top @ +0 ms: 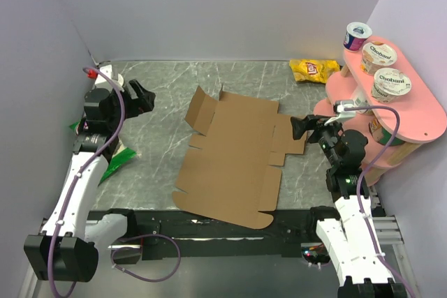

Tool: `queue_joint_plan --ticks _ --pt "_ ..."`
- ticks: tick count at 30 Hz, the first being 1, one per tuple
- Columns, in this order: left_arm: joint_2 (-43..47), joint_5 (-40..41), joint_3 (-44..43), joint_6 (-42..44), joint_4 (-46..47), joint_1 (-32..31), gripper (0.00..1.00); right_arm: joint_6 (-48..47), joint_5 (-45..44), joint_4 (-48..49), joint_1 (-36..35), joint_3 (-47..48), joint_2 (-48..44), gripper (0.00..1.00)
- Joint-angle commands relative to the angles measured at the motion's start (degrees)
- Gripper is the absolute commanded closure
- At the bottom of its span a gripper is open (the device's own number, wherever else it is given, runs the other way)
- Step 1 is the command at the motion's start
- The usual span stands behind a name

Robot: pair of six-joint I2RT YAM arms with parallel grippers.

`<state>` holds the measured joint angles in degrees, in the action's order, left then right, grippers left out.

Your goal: Fold the paper box

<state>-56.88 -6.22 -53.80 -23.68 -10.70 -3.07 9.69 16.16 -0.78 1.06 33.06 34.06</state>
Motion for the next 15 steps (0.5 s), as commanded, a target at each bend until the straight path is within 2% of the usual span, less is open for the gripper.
queue_joint_plan --ticks 1,8,11,14,15 --pt "-1.3 -3.17 -3.94 -0.84 0.33 -0.27 0.04 -0.55 0.27 1.04 0.26 2.8 -0.23 0.0" --pt "-7.0 -11.78 -8.14 -0.67 1.91 -2.63 0.04 -0.2 -0.08 -1.95 0.17 4.2 0.04 0.0" --pt "-14.29 -11.97 -15.24 1.78 -0.8 -7.45 0.04 0.59 1.14 -2.13 0.17 4.29 0.74 0.0" --pt "-24.3 -14.42 -23.67 3.64 -3.09 -10.19 0.04 1.03 2.29 -2.3 0.17 4.38 1.44 0.0" --pt "-30.16 -16.79 -26.24 3.9 -6.06 -10.2 0.04 1.12 2.47 -2.56 0.26 4.38 1.53 0.0"
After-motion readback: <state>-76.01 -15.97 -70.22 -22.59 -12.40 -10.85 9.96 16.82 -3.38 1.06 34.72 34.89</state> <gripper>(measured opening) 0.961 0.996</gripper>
